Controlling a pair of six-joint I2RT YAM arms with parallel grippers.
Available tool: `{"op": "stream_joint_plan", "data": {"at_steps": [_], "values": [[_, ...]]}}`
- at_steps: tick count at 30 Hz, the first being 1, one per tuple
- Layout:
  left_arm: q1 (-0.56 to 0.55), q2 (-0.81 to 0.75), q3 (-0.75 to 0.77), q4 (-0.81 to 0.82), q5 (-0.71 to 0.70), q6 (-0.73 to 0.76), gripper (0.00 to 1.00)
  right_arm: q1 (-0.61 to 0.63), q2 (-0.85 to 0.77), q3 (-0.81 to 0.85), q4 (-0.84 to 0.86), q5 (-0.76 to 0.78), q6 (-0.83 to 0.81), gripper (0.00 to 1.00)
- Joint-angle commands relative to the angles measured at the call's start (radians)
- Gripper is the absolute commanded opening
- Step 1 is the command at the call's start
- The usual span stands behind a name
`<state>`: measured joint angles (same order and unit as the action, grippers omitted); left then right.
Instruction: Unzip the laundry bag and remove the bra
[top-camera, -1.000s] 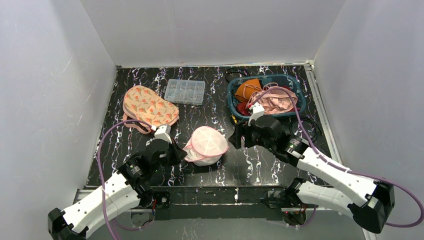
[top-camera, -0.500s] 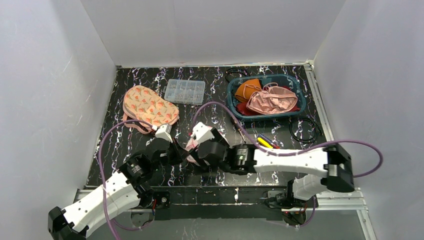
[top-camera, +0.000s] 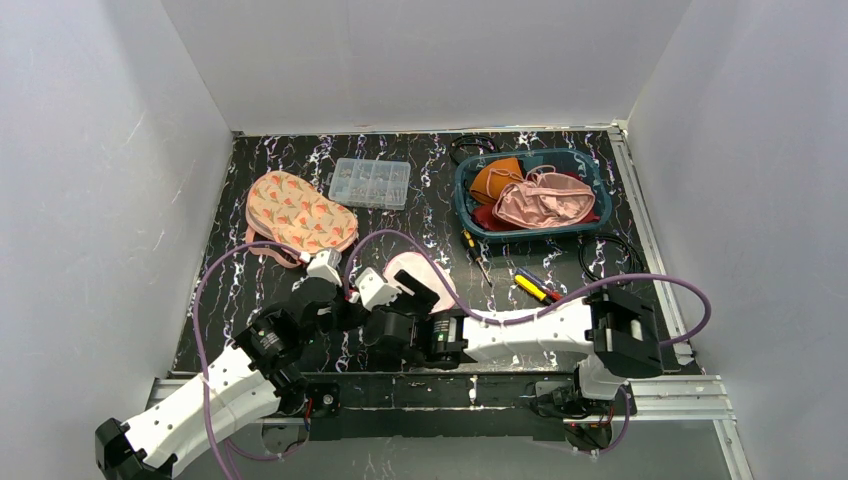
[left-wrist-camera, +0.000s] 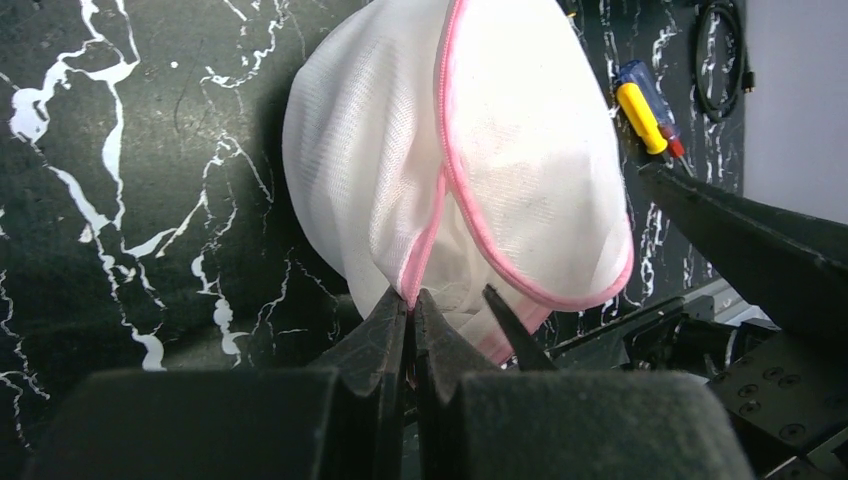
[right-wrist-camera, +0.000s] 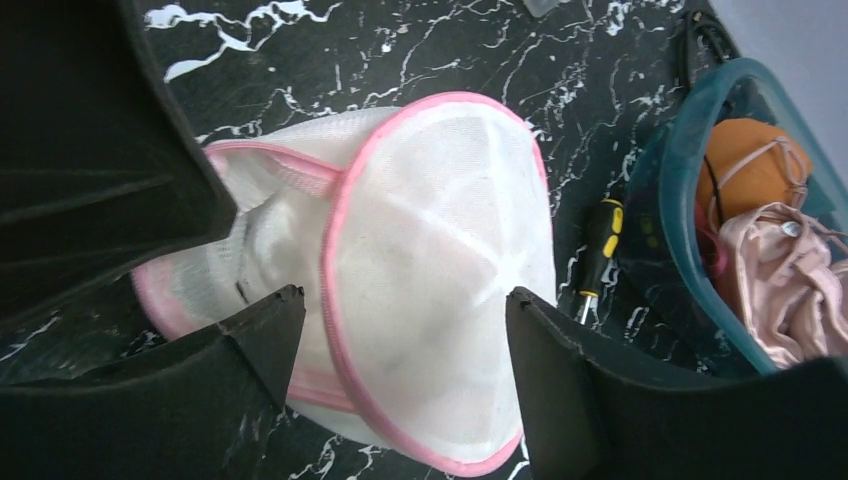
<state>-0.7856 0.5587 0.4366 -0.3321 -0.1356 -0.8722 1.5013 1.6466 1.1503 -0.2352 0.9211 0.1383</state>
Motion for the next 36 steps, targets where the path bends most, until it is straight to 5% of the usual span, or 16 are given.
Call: {"op": "stream_joint_plan", "data": {"at_steps": [1,6,17,28,36], "values": [[0.004,-0.016,0.016,-0.024,-0.006,0.001,0.00,0.010,0.050,0.058,0.014,0.122,-0.042,0.77],[0.004,-0.017,0.011,-0.028,-0.015,-0.001,0.00,0.039,0.070,0.058,0.012,0.197,-0.079,0.46],[0.004,-0.005,0.022,-0.025,-0.034,0.000,0.00,0.090,-0.102,0.029,0.039,0.190,-0.057,0.03],[0.004,-0.027,0.007,-0.035,-0.062,-0.009,0.00,-0.165,-0.658,-0.391,0.119,-0.115,0.403,0.02],[0.005,-0.039,-0.022,-0.046,-0.053,-0.022,0.00,-0.237,-0.963,-0.629,0.019,-0.069,0.656,0.02]]}}
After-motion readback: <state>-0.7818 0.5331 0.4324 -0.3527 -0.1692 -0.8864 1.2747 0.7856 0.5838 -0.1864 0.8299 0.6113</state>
